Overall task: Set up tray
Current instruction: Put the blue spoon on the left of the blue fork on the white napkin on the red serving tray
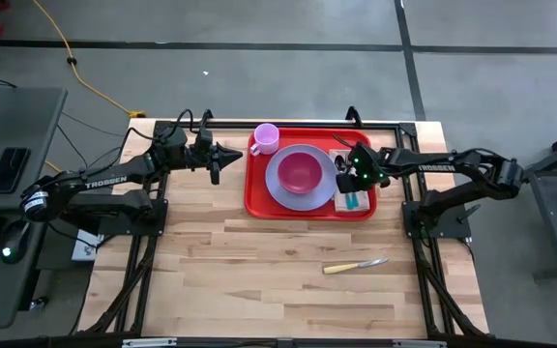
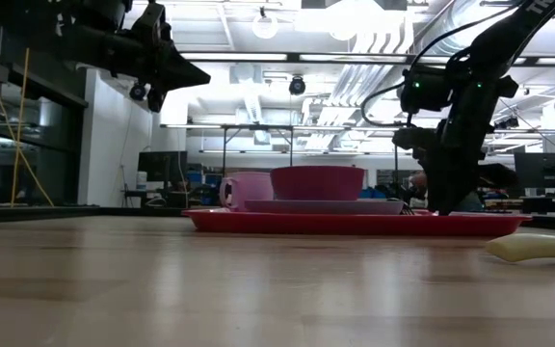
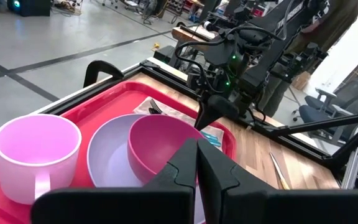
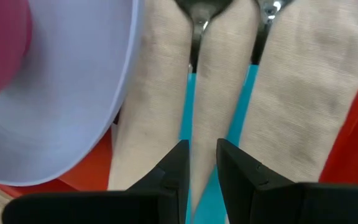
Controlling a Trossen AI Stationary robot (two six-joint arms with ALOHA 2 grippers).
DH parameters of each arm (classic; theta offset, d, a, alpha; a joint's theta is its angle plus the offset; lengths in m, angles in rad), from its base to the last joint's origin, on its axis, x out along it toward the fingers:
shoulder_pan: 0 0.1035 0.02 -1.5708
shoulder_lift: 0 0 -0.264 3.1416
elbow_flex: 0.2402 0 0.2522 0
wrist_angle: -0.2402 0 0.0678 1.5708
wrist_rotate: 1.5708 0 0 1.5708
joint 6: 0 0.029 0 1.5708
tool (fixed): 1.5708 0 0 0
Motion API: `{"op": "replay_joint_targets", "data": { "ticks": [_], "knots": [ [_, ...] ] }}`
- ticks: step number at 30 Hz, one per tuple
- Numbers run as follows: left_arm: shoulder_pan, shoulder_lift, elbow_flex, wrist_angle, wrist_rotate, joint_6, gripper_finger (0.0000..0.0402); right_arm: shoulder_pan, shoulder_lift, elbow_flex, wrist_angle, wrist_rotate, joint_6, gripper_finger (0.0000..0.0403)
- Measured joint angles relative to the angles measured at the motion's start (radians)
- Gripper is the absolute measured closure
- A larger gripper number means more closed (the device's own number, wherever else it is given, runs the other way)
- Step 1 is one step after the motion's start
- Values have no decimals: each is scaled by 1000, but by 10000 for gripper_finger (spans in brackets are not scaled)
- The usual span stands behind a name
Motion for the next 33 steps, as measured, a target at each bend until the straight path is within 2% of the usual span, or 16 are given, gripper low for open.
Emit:
{"op": "replay_joint_targets", "data": {
  "ticks": [24, 33],
  "knots": [
    [0, 0, 0, 0, 5, 0, 360, 44, 1, 0, -2, 16, 22, 343],
    [0, 0, 0, 0, 5, 0, 360, 46, 59, 1, 20, 2, 30, 343]
  ]
}}
